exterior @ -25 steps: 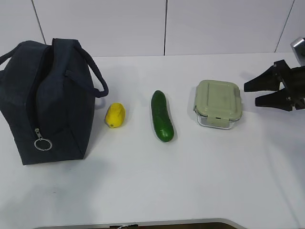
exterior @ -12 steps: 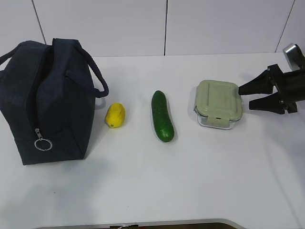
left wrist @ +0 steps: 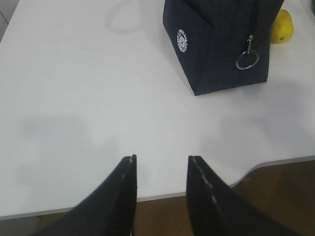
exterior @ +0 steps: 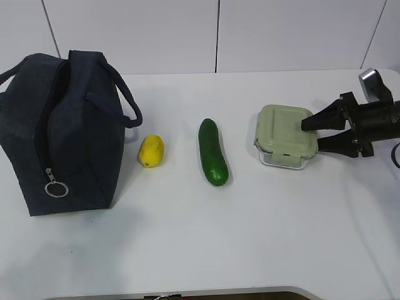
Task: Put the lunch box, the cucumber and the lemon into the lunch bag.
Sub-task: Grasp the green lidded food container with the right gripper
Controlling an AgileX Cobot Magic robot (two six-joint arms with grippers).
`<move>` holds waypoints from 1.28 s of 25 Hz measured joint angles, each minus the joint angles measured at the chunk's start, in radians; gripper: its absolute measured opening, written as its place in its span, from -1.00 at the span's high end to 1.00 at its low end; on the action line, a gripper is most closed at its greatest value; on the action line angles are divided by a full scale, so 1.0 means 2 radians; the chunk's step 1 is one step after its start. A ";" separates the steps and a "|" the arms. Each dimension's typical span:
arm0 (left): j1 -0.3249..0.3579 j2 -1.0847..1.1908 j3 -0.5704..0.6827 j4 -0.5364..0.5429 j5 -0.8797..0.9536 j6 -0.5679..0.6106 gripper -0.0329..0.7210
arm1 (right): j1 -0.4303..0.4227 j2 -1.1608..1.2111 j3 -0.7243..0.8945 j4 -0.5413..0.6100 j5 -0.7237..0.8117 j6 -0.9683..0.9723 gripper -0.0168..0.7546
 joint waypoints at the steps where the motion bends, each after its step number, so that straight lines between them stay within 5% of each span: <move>1: 0.000 0.000 0.000 0.000 0.000 0.000 0.27 | 0.003 0.001 0.000 0.002 0.000 -0.001 -0.45; 32: 0.000 0.000 0.000 0.000 0.000 0.000 0.27 | 0.034 0.017 -0.023 0.025 -0.041 -0.005 -0.46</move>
